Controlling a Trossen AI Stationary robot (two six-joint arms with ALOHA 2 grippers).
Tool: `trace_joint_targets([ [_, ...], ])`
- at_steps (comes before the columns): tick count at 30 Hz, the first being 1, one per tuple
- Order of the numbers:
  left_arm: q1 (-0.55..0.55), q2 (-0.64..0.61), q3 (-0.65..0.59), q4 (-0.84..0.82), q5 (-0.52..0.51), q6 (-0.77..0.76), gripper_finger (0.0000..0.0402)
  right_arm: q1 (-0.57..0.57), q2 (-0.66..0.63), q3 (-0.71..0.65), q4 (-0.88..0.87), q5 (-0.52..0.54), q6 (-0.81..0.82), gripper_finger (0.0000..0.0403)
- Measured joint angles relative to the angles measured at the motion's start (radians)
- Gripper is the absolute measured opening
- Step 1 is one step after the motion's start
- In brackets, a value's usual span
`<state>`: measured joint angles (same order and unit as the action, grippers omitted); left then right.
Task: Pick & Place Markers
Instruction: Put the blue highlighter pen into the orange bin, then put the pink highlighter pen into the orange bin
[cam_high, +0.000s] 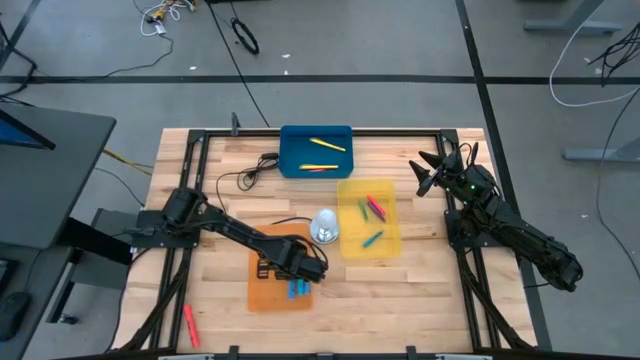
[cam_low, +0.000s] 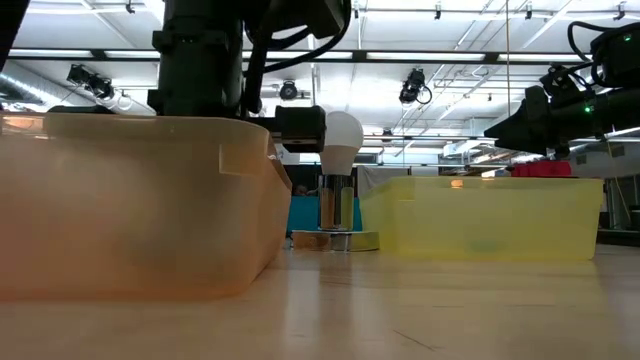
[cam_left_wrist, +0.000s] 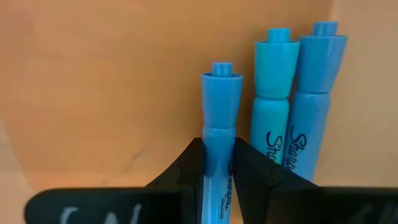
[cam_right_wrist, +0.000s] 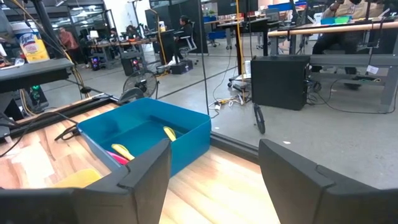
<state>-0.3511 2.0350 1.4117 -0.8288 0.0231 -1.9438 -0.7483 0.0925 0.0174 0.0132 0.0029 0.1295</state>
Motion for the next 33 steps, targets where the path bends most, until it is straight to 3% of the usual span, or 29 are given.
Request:
trace_joint_targets([
  [7, 0.001, 0.001, 0.000, -0.001, -0.009, 0.003, 0.0076, 0.000, 0.000, 0.000, 0.000, 0.000, 0.000, 0.0245],
  [25, 0.001, -0.039, 0.001, -0.005, -0.068, 0.002, 0.0242, 0.000, 0.000, 0.000, 0.000, 0.000, 0.000, 0.0245],
  [33, 0.001, -0.104, 0.003, -0.055, -0.069, -0.009, 0.0251, 0.000, 0.000, 0.000, 0.000, 0.000, 0.000, 0.0245],
])
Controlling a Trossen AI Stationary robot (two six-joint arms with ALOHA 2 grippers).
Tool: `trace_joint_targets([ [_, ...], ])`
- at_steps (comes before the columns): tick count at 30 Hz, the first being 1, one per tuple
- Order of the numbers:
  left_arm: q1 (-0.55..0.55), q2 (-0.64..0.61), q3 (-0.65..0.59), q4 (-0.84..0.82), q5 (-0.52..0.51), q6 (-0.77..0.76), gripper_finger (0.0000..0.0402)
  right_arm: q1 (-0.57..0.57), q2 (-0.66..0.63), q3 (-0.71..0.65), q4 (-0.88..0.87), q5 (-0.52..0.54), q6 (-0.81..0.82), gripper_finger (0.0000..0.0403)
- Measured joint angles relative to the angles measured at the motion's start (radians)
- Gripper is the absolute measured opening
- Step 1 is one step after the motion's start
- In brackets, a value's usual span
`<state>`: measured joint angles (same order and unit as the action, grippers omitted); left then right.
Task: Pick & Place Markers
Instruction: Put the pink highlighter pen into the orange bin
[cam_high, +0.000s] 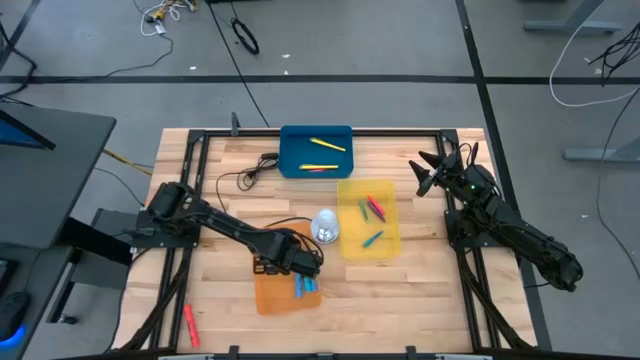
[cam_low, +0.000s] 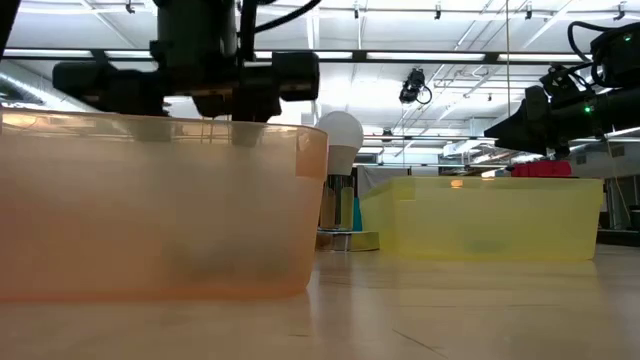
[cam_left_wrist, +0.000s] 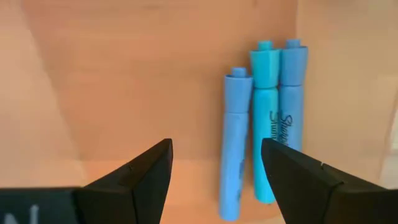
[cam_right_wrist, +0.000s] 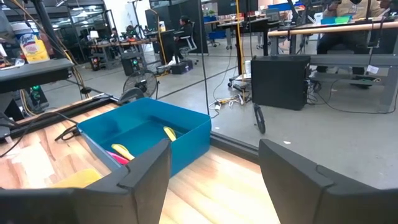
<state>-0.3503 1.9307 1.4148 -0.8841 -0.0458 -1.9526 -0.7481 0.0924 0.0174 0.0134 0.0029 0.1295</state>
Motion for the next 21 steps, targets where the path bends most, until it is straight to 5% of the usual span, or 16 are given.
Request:
trace_joint_targets([
  [21, -0.003, -0.017, 0.304, -0.381, -0.073, 0.033, 0.0234, 0.000, 0.000, 0.000, 0.000, 0.000, 0.000, 0.0245],
])
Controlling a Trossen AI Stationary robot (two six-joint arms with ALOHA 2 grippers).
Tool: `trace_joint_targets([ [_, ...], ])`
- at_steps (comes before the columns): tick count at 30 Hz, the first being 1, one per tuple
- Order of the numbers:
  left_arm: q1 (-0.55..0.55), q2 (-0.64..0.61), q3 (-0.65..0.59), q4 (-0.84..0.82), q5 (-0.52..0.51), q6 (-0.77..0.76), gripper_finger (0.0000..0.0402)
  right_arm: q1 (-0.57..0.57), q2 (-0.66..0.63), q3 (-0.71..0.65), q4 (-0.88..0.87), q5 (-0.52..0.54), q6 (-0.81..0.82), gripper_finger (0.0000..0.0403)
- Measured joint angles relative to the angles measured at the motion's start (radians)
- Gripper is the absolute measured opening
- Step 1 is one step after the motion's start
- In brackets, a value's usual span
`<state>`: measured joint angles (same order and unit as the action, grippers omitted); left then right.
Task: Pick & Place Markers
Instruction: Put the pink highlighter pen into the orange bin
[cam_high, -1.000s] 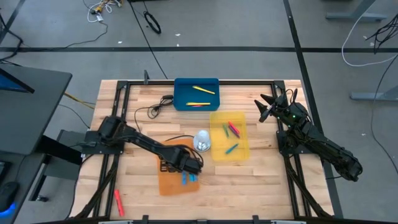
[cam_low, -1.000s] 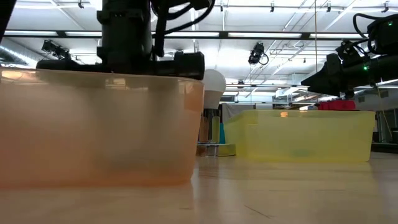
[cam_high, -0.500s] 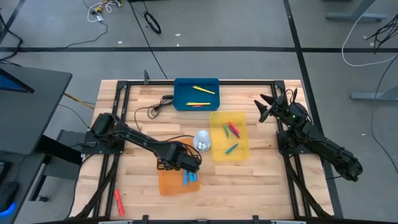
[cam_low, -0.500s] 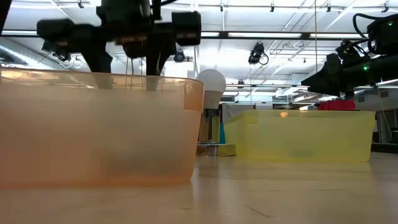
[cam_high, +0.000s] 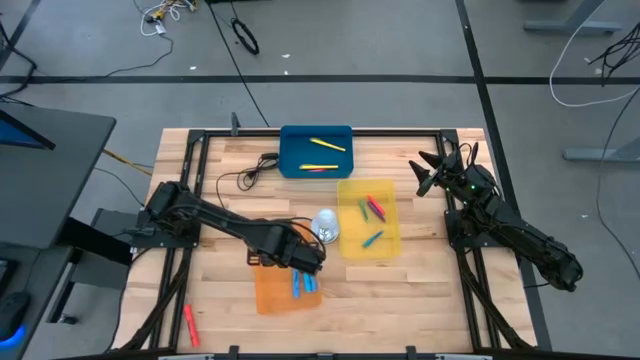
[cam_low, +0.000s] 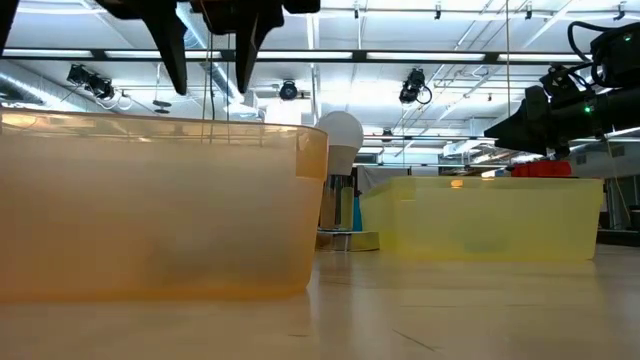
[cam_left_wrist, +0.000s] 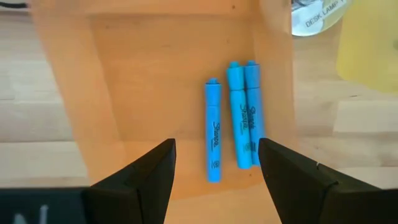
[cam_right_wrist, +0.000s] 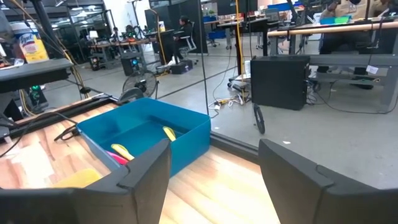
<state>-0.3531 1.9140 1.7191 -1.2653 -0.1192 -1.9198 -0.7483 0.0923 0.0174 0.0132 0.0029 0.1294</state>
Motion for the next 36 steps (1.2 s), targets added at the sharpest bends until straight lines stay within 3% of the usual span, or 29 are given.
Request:
trace_joint_targets([
  [9, 0.000, 0.000, 0.076, -0.090, 0.003, -0.006, 0.0234, 0.000, 0.000, 0.000, 0.000, 0.000, 0.000, 0.0245],
  [12, 0.003, 0.000, 0.066, -0.092, 0.070, 0.005, 0.0234, 0.000, 0.000, 0.000, 0.000, 0.000, 0.000, 0.0245],
  [18, 0.002, -0.023, -0.048, -0.086, 0.149, 0.002, 0.0234, 0.000, 0.000, 0.000, 0.000, 0.000, 0.000, 0.0245],
  [28, -0.022, -0.177, -0.246, -0.014, 0.217, -0.064, 0.0234, 0.000, 0.000, 0.000, 0.000, 0.000, 0.000, 0.0245],
  [36, -0.090, -0.261, -0.363, 0.043, 0.364, -0.116, 0.0234, 0.000, 0.000, 0.000, 0.000, 0.000, 0.000, 0.0245],
])
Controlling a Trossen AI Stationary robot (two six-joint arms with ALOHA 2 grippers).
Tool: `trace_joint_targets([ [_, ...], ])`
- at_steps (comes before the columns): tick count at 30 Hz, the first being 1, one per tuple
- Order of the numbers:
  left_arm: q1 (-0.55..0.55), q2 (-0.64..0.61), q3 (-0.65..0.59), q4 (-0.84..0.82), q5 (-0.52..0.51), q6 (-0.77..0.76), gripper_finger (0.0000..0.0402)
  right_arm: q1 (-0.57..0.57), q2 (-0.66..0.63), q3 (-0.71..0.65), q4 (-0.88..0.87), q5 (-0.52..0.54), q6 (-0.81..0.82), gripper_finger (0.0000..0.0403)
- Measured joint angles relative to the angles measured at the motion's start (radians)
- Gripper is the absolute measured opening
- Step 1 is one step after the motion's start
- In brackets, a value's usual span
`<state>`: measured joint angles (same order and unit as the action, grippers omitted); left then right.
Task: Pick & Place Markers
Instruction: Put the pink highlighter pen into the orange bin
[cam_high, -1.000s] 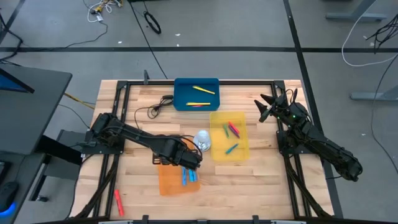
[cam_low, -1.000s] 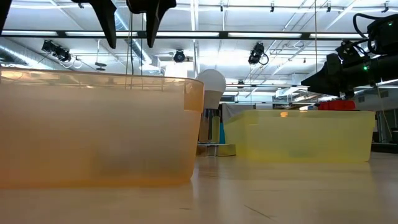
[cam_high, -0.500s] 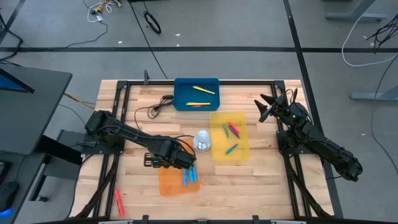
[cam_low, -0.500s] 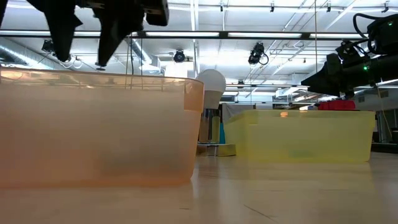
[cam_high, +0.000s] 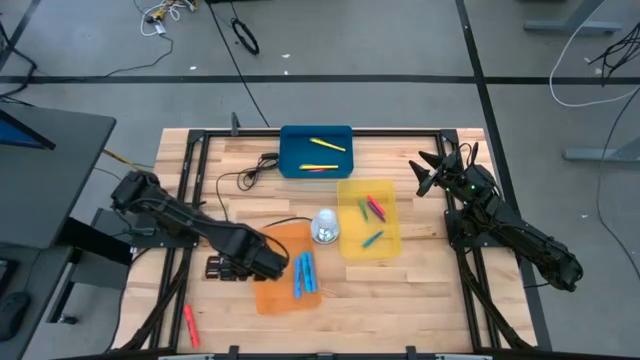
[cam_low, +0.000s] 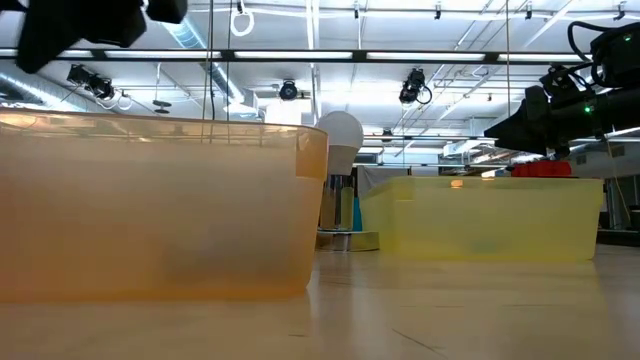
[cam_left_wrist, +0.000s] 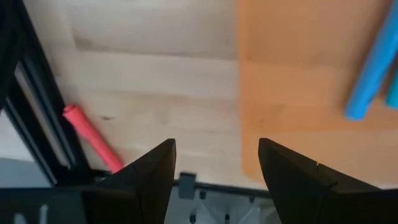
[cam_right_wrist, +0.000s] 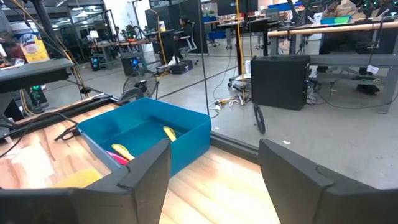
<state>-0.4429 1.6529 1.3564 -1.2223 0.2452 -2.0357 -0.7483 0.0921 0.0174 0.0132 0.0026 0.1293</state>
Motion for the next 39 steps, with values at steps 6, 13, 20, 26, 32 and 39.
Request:
trace_joint_targets([
  [6, -0.046, -0.037, -0.054, 0.040, 0.049, -0.051, 0.0234, 0.000, 0.000, 0.000, 0.000, 0.000, 0.000, 0.0245],
  [13, -0.110, -0.078, -0.105, 0.100, 0.074, -0.137, 0.0234, 0.000, 0.000, 0.000, 0.000, 0.000, 0.000, 0.0245],
  [20, -0.164, -0.131, -0.176, 0.178, 0.092, -0.191, 0.0234, 0.000, 0.000, 0.000, 0.000, 0.000, 0.000, 0.0245],
  [26, -0.221, -0.155, -0.222, 0.259, 0.093, -0.209, 0.0234, 0.000, 0.000, 0.000, 0.000, 0.000, 0.000, 0.0245],
  [32, -0.293, -0.164, -0.238, 0.288, 0.122, -0.225, 0.0234, 0.000, 0.000, 0.000, 0.000, 0.000, 0.000, 0.0245],
  [39, -0.378, -0.207, -0.277, 0.325, 0.139, -0.242, 0.0234, 0.000, 0.000, 0.000, 0.000, 0.000, 0.000, 0.0245],
])
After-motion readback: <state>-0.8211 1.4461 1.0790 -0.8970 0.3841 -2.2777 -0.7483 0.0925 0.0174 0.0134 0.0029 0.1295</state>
